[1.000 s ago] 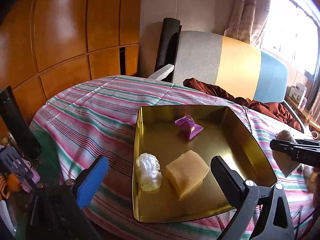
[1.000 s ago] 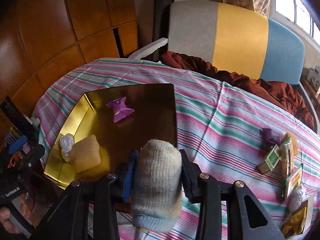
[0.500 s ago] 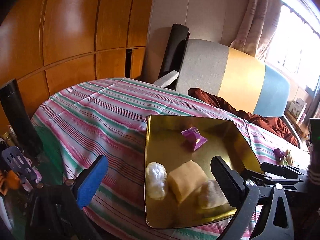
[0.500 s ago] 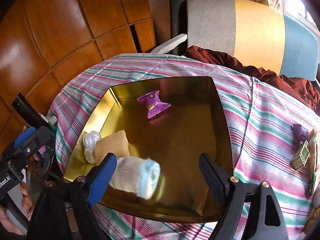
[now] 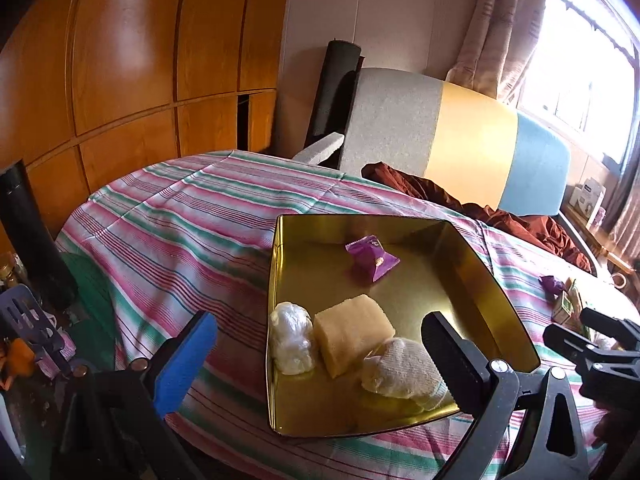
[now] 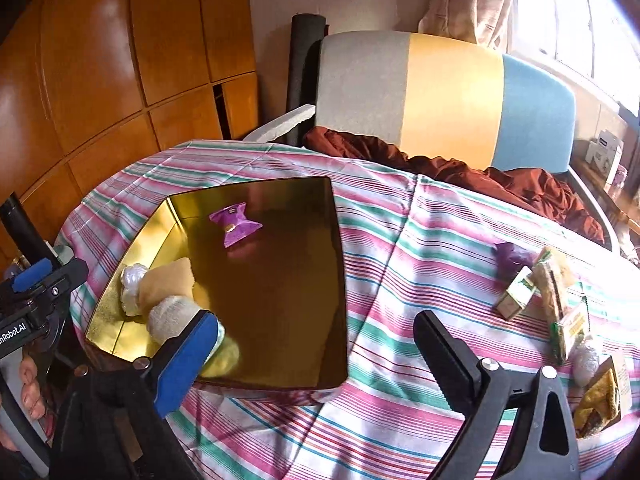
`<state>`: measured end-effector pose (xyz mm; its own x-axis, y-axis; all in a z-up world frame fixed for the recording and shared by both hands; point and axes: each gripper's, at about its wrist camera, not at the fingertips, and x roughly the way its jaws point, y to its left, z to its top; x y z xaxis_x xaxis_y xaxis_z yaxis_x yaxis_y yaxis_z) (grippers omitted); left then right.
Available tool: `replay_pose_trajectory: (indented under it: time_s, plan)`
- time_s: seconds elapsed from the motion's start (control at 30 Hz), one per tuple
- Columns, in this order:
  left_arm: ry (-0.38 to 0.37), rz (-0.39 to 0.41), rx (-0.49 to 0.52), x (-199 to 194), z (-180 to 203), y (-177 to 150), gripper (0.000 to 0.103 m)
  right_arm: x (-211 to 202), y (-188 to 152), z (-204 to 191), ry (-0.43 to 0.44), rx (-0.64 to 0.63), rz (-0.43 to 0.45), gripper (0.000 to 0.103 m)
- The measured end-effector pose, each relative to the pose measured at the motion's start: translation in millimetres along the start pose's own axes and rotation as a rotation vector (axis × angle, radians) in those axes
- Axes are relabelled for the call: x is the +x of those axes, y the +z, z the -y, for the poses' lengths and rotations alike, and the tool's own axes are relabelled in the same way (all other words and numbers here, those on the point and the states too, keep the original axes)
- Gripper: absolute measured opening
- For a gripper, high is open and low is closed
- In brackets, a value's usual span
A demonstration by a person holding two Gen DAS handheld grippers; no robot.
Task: Organize objects
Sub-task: 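Move both tools away from the tray back toward the remaining items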
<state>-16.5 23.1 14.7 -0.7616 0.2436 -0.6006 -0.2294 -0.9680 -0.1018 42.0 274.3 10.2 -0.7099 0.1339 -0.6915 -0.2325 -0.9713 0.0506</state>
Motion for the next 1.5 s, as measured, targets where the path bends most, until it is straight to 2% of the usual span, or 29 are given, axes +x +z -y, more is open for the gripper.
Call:
replay_pose_trajectory:
  time_s: [0.4, 0.77, 1.03, 1.1, 1.27, 1.33, 1.5]
  plan:
    - [-0.012, 0.044, 0.178, -8, 53, -5, 0.103, -18, -18, 99, -0.149, 0.133, -0.025, 0.103]
    - [-0.106, 0.028, 0.260, -8, 99, -4, 0.103, -53, -26, 208, -0.309, 0.326, -0.008, 0.103]
    - [-0.215, 0.059, 0.334, -12, 140, -6, 0.103, -76, -49, 291, -0.401, 0.568, 0.016, 0.103]
    - [-0.243, 0.062, 0.363, -11, 152, -7, 0.103, -81, -59, 311, -0.402, 0.656, 0.033, 0.103]
    - [-0.324, 0.014, 0.428, -2, 187, -15, 0.103, -85, -86, 344, -0.336, 0.876, 0.078, 0.103]
    - [-0.357, -0.027, 0.447, 4, 202, -21, 0.103, -90, -88, 347, -0.328, 0.897, 0.104, 0.103]
    - [-0.420, -0.146, 0.492, 25, 242, -43, 0.103, -86, -85, 345, -0.291, 0.887, 0.103, 0.103]
